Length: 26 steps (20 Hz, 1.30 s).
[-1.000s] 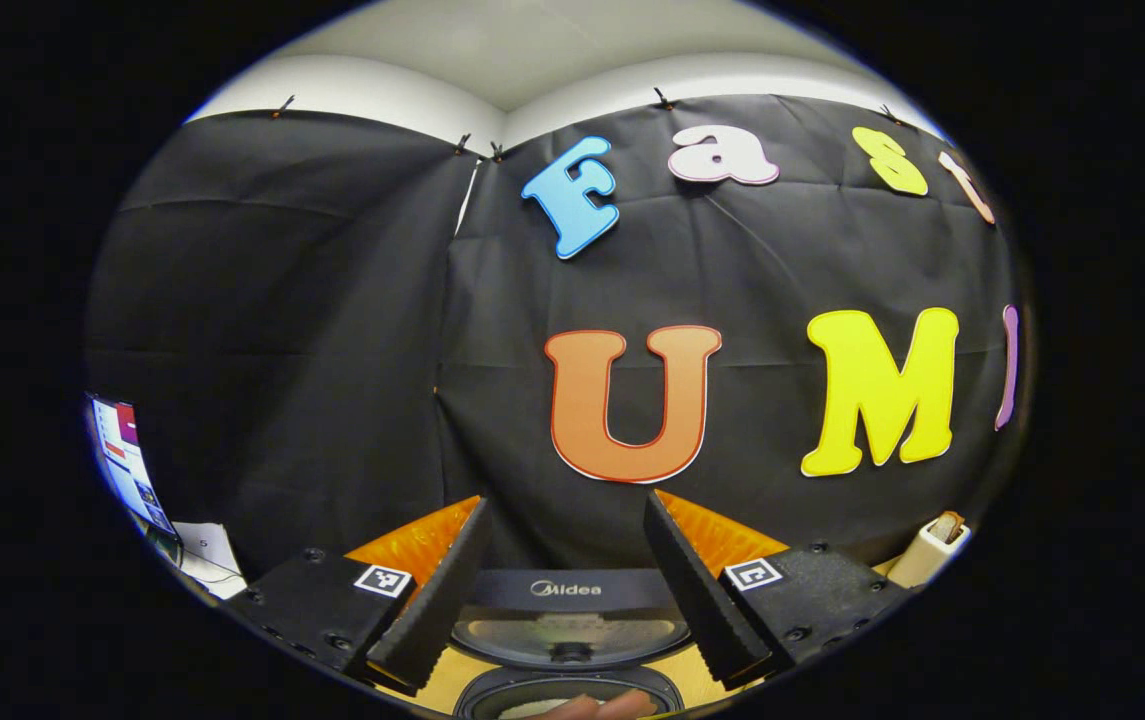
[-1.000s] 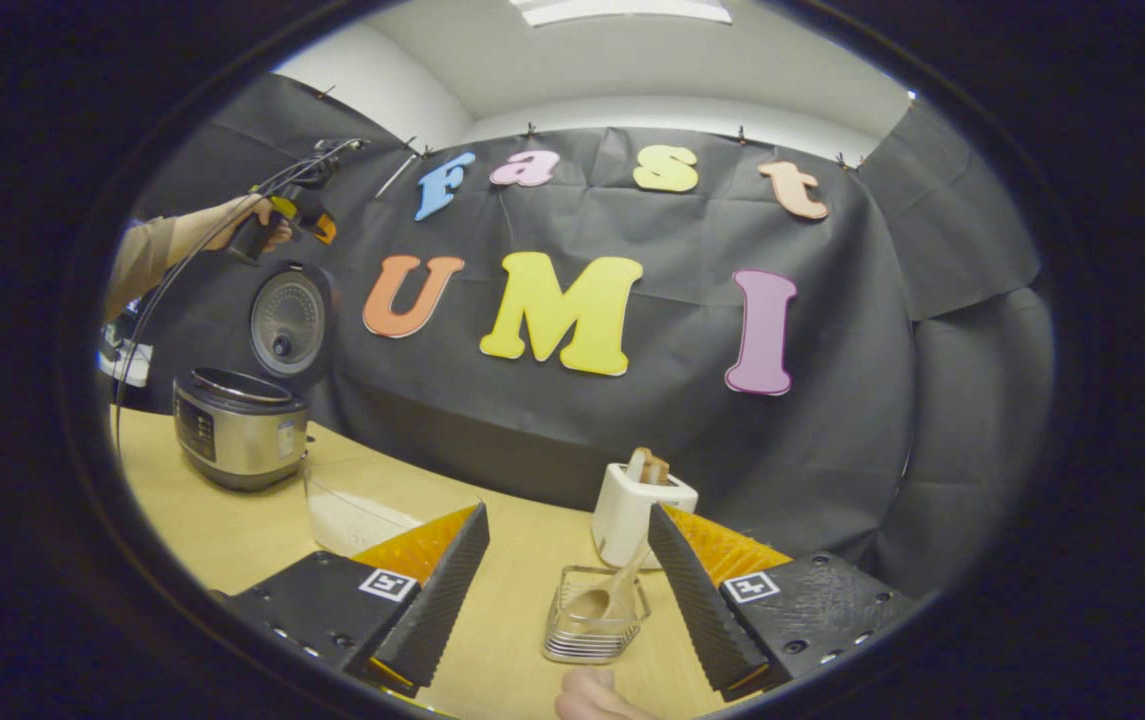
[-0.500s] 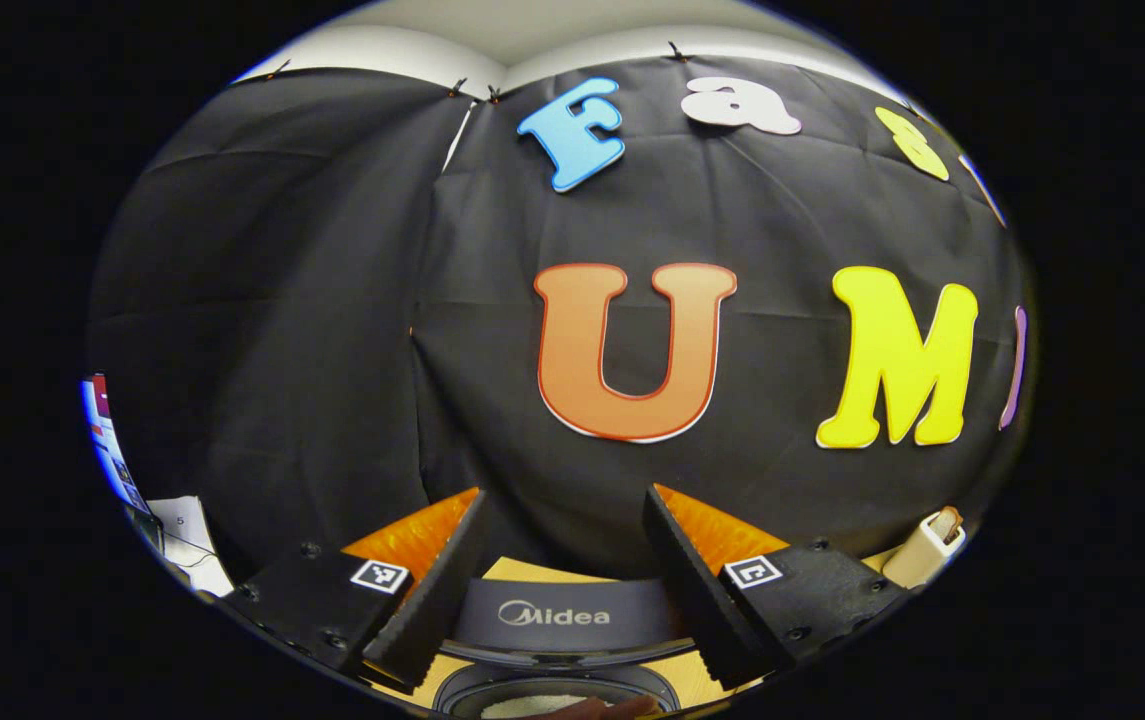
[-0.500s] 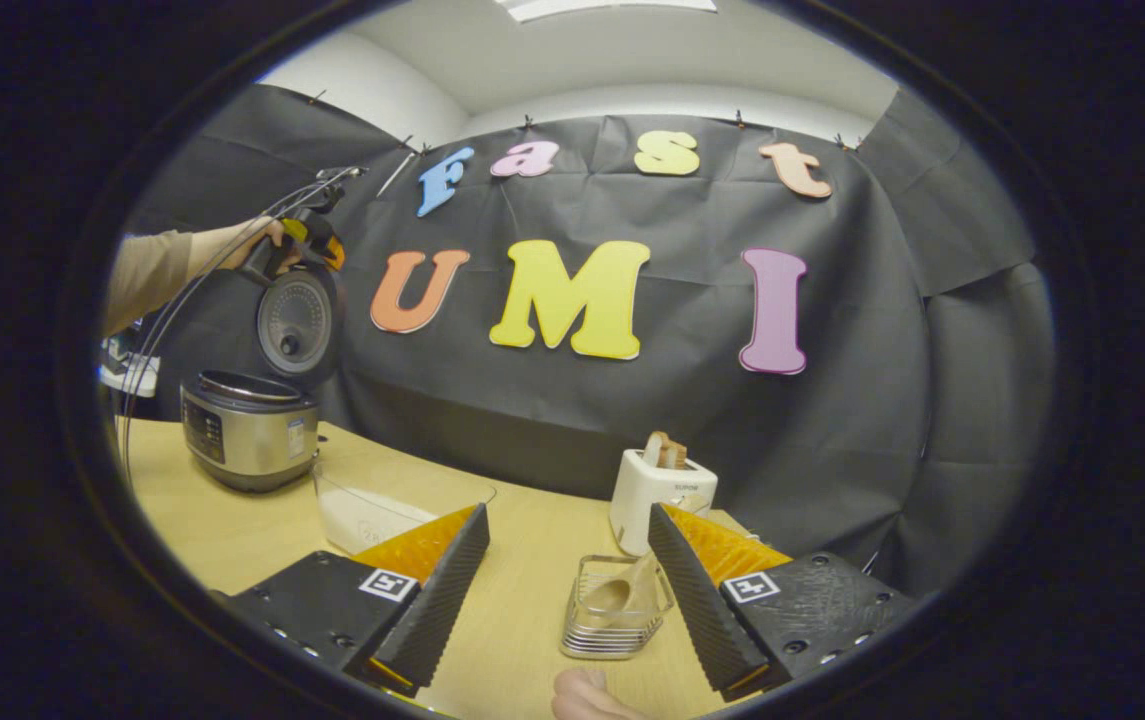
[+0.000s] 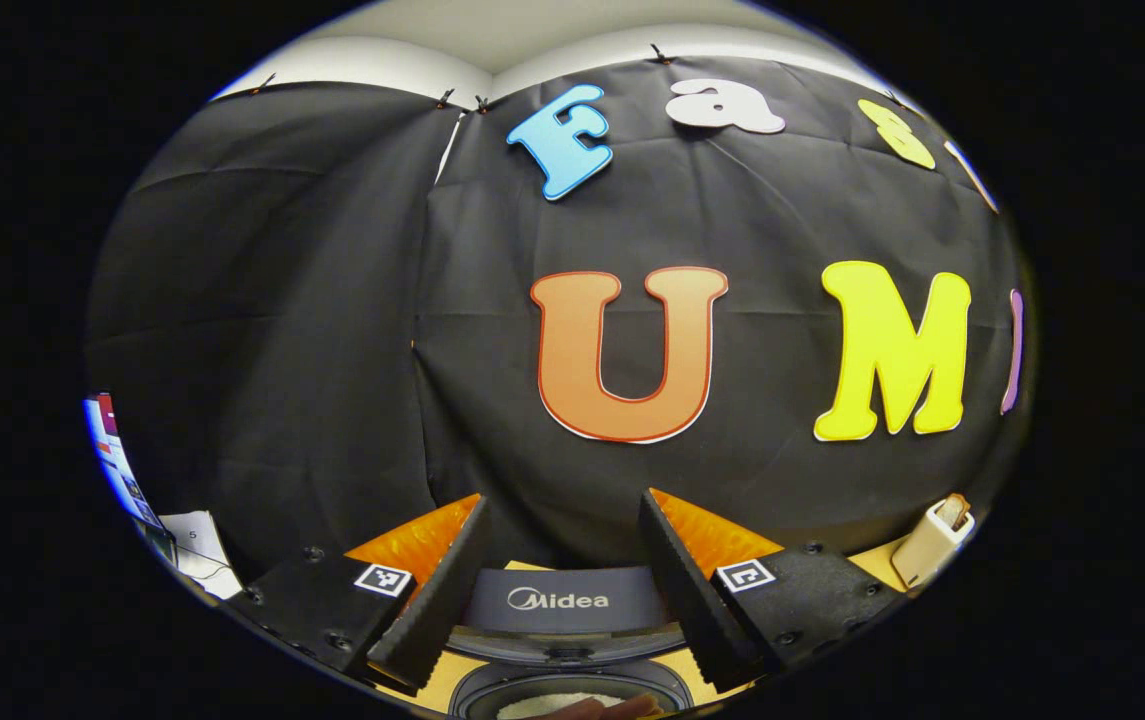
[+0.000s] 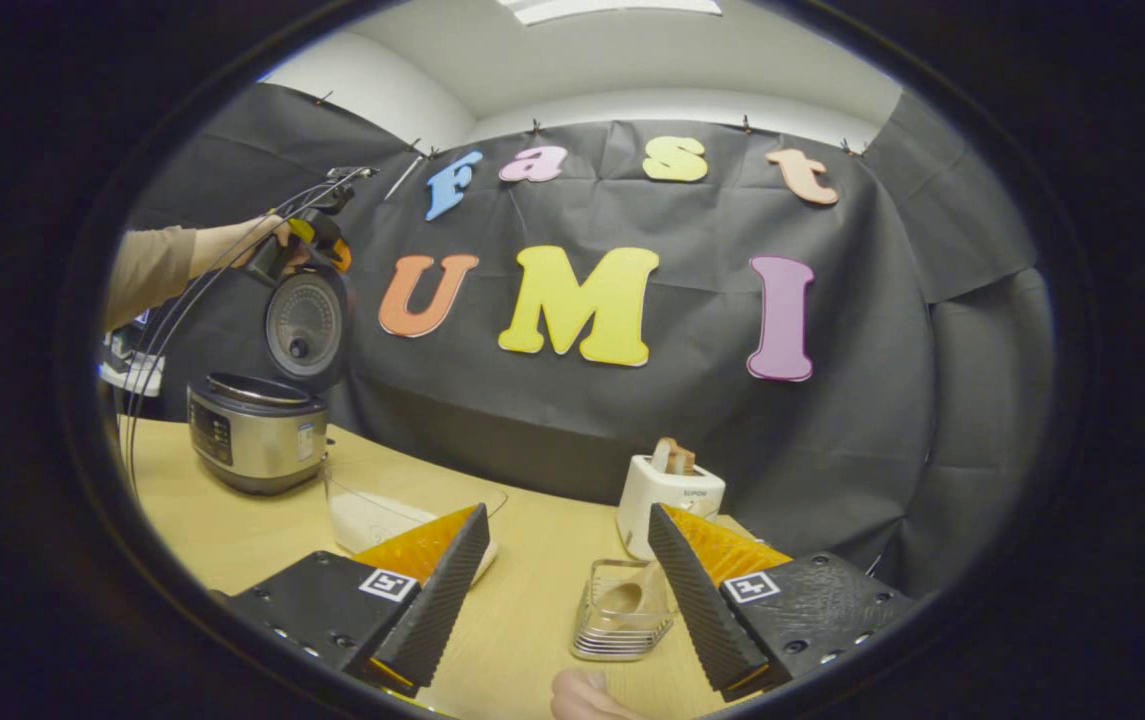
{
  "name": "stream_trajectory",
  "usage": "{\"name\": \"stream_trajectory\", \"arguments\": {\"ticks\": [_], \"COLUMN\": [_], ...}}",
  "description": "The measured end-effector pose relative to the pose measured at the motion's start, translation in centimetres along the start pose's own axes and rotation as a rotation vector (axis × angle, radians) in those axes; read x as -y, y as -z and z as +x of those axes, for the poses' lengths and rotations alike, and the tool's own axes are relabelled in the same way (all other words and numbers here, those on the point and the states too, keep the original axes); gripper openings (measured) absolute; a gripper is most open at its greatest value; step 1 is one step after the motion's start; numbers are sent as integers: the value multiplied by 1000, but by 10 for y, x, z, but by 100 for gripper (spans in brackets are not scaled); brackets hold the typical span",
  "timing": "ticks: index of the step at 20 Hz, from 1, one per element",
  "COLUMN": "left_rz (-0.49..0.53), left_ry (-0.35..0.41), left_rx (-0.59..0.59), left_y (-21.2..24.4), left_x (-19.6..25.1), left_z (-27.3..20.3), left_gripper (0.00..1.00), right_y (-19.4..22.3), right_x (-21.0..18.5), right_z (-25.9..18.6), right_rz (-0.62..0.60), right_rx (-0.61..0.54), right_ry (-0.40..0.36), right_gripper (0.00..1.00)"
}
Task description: Close the left gripper, press the button to open the rice cooker; take a wooden spoon from the chopstick holder with the right hand, scoop a spoonful of rice and pour it into the rice cooker, then put the wooden spoon back into the chopstick holder.
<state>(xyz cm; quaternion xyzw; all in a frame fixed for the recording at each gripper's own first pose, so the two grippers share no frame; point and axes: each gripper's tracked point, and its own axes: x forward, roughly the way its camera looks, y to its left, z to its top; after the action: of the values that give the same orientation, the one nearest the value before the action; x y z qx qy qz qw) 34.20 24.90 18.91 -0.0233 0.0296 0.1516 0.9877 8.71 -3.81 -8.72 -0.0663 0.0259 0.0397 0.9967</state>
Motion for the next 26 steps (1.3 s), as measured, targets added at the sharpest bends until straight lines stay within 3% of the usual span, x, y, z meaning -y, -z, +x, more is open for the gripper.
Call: {"name": "stream_trajectory", "arguments": {"ticks": [4,5,6,11,20,26], "left_rz": [-43,-39,-35,4,13,16], "left_ry": [1,-8,-14,-25,24,98], "left_rx": [-7,-19,-36,-59,-130,-285], "left_y": [-5,0,8,18,57,131], "left_x": [0,-3,-3,-5,5,19], "left_z": [13,18,22,16,-68,-126], "left_gripper": [94,88,94,93,94,95], "right_y": [-6,-6,-5,-11,-70,-113], "right_x": [2,2,4,7,8,-6], "right_z": [-2,-2,-1,-4,-43,-77], "right_rz": [7,15,21,8,49,73], "right_rx": [17,14,10,17,131,221], "right_ry": [-2,-5,-4,-3,-18,-47], "right_gripper": [97,97,97,95,97,95]}}
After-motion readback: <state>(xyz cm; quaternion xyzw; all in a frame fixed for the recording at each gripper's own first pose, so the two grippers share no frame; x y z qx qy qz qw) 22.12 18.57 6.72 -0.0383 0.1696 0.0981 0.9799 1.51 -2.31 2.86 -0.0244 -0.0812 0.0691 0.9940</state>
